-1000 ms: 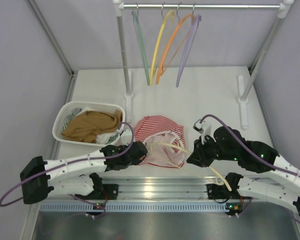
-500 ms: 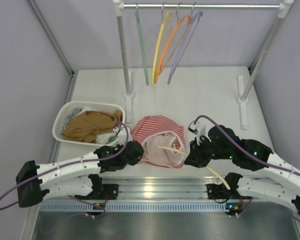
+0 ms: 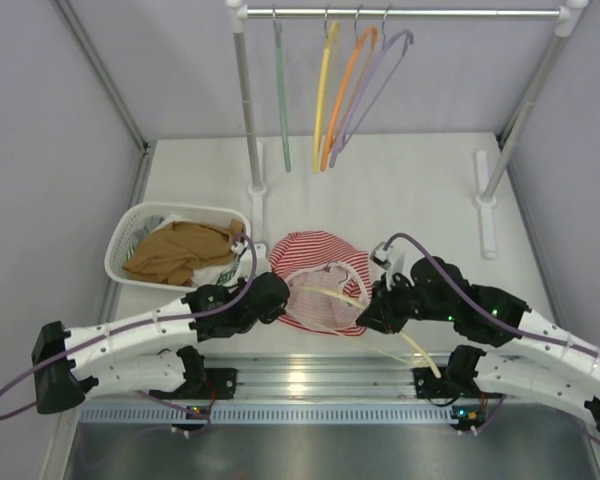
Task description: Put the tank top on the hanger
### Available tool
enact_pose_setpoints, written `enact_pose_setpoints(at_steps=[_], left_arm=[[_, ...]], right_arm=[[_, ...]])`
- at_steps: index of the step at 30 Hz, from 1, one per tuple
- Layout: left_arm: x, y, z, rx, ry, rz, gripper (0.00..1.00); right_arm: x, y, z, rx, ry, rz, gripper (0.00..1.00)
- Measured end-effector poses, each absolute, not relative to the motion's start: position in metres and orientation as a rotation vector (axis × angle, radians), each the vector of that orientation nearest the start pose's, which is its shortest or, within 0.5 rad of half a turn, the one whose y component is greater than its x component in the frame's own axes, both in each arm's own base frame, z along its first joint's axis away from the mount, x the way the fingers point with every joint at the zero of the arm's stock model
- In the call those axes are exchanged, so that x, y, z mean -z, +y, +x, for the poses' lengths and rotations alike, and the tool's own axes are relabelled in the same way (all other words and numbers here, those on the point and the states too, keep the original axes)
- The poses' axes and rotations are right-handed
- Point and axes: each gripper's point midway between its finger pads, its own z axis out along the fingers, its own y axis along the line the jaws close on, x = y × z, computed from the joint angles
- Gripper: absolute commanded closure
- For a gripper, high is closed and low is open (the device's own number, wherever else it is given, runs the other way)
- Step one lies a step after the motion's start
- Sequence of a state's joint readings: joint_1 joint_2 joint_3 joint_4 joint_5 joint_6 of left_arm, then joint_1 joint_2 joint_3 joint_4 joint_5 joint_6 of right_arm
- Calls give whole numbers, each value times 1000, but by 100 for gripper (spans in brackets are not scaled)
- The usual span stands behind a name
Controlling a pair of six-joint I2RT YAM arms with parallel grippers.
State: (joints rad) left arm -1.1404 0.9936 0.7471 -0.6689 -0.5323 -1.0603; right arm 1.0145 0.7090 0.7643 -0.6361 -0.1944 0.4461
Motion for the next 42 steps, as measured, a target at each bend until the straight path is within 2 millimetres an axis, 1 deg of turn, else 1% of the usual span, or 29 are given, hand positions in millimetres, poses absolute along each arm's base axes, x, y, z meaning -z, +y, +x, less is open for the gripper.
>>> enact_pose_setpoints(at_steps=[3, 8, 14, 16, 21, 25, 28, 33, 37, 42], left_arm=[[-130, -213, 162, 408, 2362, -104, 100], [-127, -207, 159, 360, 2381, -80, 100], [-131, -209, 160, 346, 2384, -56, 100], [-130, -209, 160, 335, 2389, -49, 100], [-132, -206, 159, 313, 2394, -28, 100], [-140, -207, 161, 305, 2388, -16, 100], [-145, -208, 162, 305, 2381, -11, 100], [-153, -208, 165, 302, 2365, -2, 100], [-161, -209, 168, 301, 2349, -8, 100], [-167, -206, 170, 276, 2340, -11, 100]], right_arm=[[-199, 233, 88, -999, 2179, -757, 100], [-199, 230, 90, -979, 2168, -757, 100], [-199, 230, 92, -963, 2157, -770, 100], [-202, 229, 94, -950, 2154, -774, 100], [-216, 230, 97, -954, 2112, -770, 100], [-218, 232, 95, -975, 2101, -770, 100], [-212, 237, 94, -1009, 2098, -770, 100], [-198, 242, 89, -1045, 2114, -783, 100], [-196, 250, 88, -1097, 2094, -784, 100], [-193, 254, 86, -1133, 2079, -780, 100]])
